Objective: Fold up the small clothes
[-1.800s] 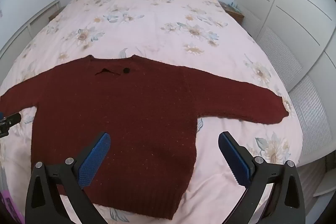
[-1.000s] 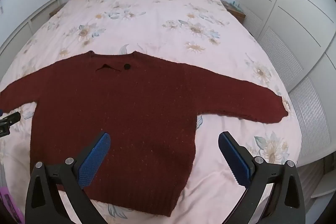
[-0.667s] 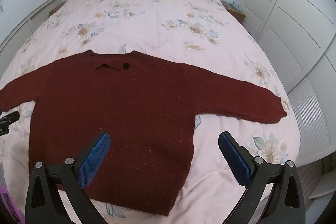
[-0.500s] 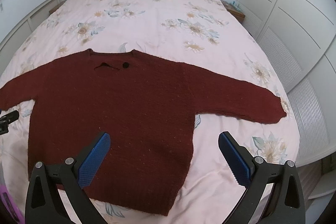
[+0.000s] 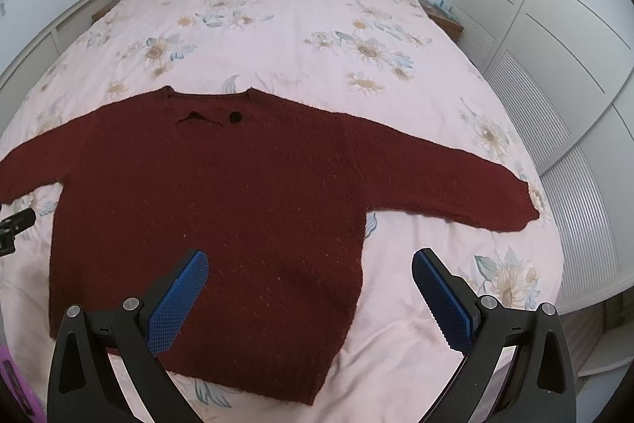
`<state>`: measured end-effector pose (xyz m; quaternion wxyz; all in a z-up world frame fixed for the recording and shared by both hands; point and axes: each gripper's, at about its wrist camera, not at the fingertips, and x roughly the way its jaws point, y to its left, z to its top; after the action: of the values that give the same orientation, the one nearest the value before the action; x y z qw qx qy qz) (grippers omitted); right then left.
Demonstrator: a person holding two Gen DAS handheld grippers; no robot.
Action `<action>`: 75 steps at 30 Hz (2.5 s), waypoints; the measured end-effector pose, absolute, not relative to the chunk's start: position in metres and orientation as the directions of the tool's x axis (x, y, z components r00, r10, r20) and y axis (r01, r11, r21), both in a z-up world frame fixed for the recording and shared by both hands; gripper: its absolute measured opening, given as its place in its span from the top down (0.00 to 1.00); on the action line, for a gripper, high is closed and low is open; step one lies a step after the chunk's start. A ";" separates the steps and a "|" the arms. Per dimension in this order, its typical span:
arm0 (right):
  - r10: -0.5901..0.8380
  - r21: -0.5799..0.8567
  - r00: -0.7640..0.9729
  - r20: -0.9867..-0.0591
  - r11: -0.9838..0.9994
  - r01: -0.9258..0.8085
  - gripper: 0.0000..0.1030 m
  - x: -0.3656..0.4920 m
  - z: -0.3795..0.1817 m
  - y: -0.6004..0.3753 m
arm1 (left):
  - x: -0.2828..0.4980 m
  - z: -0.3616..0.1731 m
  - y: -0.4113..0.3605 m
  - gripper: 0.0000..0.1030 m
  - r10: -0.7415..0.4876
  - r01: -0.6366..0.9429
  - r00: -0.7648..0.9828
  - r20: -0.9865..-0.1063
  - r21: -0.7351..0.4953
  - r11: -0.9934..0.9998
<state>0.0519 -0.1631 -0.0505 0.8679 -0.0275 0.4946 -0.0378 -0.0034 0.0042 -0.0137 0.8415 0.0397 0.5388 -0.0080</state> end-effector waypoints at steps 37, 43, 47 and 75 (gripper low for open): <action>-0.097 -0.092 0.498 -0.862 0.995 0.035 0.00 0.052 -0.052 -0.164 | -0.003 -0.013 0.006 0.01 0.036 0.056 0.419 -0.907 0.065 0.996; -0.109 -0.102 0.499 -0.860 0.994 0.041 0.00 0.055 -0.054 -0.166 | -0.002 -0.014 0.006 0.01 0.036 0.051 0.412 -0.910 0.063 0.997; -0.093 -0.076 0.506 -0.858 0.996 0.055 0.00 0.061 -0.060 -0.178 | 0.002 -0.016 0.006 0.01 0.038 0.055 0.412 -0.910 0.067 0.996; -0.211 0.039 0.230 -0.950 0.651 0.758 0.01 0.153 -0.251 -0.571 | 0.080 -0.083 0.017 0.01 0.114 0.064 0.312 -0.943 0.141 0.988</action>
<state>0.1527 -0.5707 -0.2510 0.7399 0.2597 0.5272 -0.3273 0.0795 0.0165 -0.0826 0.8063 0.0758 0.5865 0.0157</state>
